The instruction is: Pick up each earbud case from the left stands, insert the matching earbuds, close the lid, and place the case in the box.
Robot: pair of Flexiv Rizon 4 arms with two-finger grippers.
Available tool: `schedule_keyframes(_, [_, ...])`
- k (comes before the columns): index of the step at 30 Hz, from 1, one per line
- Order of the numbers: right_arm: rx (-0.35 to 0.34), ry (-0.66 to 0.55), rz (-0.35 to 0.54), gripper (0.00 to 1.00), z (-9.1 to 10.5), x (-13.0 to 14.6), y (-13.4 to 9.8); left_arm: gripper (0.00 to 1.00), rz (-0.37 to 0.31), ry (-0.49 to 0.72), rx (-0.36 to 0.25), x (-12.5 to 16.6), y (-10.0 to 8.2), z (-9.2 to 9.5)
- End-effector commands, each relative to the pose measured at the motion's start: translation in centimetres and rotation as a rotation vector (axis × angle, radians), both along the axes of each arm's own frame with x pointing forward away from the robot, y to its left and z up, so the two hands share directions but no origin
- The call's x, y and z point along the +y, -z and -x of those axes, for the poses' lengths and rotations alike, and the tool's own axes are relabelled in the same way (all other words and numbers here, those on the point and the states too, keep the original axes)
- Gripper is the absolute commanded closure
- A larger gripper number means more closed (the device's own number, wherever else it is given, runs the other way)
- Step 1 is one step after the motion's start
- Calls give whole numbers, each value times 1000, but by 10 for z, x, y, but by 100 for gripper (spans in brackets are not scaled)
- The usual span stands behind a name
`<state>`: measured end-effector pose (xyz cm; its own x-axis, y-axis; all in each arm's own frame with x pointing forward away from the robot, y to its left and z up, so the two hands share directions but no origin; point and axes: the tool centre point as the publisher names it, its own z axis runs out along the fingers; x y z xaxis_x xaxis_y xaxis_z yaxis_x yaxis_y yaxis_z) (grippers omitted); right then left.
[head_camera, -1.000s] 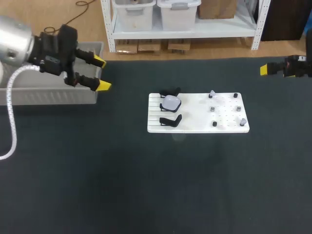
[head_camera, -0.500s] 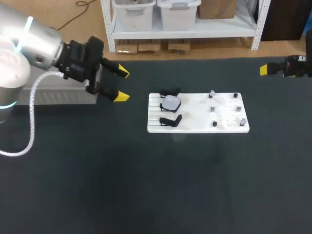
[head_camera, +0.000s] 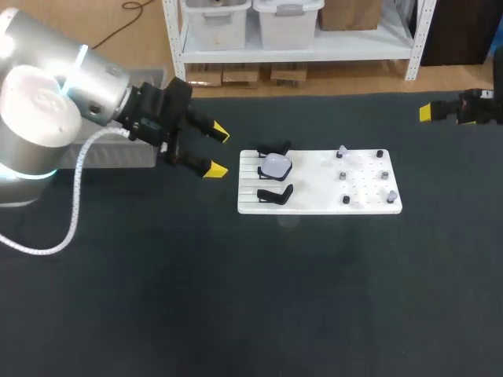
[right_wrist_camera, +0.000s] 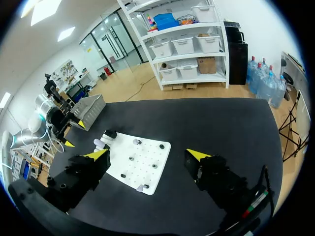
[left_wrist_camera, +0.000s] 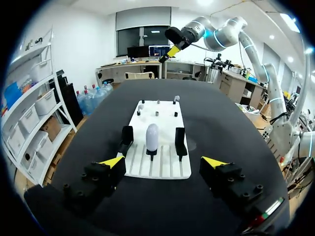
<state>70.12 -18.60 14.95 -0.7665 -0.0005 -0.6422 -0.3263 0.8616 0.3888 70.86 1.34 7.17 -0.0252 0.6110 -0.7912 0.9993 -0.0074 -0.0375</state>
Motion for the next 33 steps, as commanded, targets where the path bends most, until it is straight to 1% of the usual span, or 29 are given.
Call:
schedule_keyframes(1, [0, 1, 2, 0, 0, 0, 0, 0, -11, 16, 13, -1, -3, -7])
schedule_keyframes(12, [0, 1, 2, 0, 0, 0, 0, 0, -11, 16, 13, -1, -3, -7])
schedule_keyframes(13, [0, 1, 2, 0, 0, 0, 0, 0, -23, 5, 2, 2, 1, -5])
schedule_keyframes(14, [0, 1, 2, 0, 0, 0, 0, 0, -23, 13, 13, 4, 4, -2])
schedule_keyframes(15, [0, 1, 2, 0, 0, 0, 0, 0, -10, 25, 20, 4, 4, 1])
schedule_keyframes(18, [0, 1, 2, 0, 0, 0, 0, 0, 14, 52, -19, -5, 1, 8])
schedule_keyframes(20, [0, 1, 2, 0, 0, 0, 0, 0, 37, 60, -21, -11, 1, 9])
schedule_keyframes(23, [0, 1, 2, 0, 0, 0, 0, 0, 42, 85, -37, -21, 8, 12])
schedule_keyframes(27, [0, 1, 2, 0, 0, 0, 0, 0, 56, 108, -22, -31, 21, 13])
schedule_keyframes(33, [0, 1, 2, 0, 0, 0, 0, 0, 88, 101, 4, -38, 37, 5])
